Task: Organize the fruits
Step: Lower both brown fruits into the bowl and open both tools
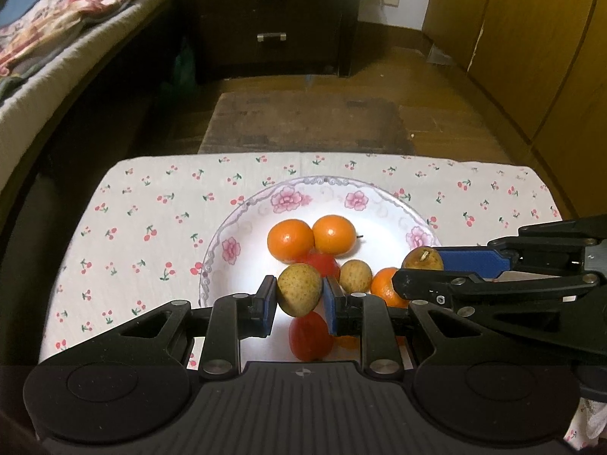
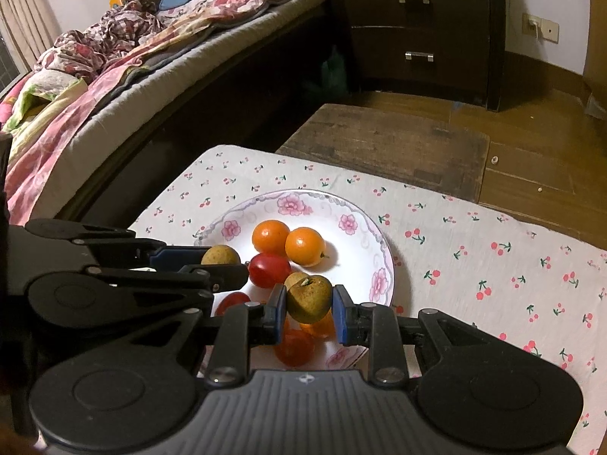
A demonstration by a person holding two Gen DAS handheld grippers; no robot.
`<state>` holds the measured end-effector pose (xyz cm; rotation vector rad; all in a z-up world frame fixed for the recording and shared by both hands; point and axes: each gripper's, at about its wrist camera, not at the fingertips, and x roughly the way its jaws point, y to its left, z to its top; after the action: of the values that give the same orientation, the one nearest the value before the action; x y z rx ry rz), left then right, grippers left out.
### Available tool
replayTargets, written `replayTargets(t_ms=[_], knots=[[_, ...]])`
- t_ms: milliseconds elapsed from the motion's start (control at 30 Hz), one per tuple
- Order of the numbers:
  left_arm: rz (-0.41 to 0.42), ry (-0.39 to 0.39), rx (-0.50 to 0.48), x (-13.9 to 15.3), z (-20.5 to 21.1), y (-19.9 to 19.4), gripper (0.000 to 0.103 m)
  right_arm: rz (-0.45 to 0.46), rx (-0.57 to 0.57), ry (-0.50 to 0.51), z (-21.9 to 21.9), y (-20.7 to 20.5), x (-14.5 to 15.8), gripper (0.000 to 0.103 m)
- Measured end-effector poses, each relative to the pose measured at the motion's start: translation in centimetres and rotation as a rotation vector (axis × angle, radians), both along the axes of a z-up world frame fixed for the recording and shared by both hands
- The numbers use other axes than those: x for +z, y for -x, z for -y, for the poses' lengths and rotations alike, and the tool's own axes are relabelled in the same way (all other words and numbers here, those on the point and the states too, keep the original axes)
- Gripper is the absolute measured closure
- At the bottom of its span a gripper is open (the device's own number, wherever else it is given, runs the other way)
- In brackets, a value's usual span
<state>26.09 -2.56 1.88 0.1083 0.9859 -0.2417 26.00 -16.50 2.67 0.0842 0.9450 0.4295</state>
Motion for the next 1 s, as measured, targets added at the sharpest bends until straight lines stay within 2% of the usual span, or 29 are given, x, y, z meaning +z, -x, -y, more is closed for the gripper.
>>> replayTargets(t_ms=[300, 1000], knots=[[-0.028, -0.013, -0.007, -0.8, 0.2, 0.1, 0.071, -0.022, -0.018, 0.003, 0.1, -0.1, -0.7, 0.068], [-0.017, -0.035, 0.002, -0.9, 0.4, 0.3, 0.070, -0.036, -0.031, 0.012, 0.0, -0.2, -1.3, 0.067]])
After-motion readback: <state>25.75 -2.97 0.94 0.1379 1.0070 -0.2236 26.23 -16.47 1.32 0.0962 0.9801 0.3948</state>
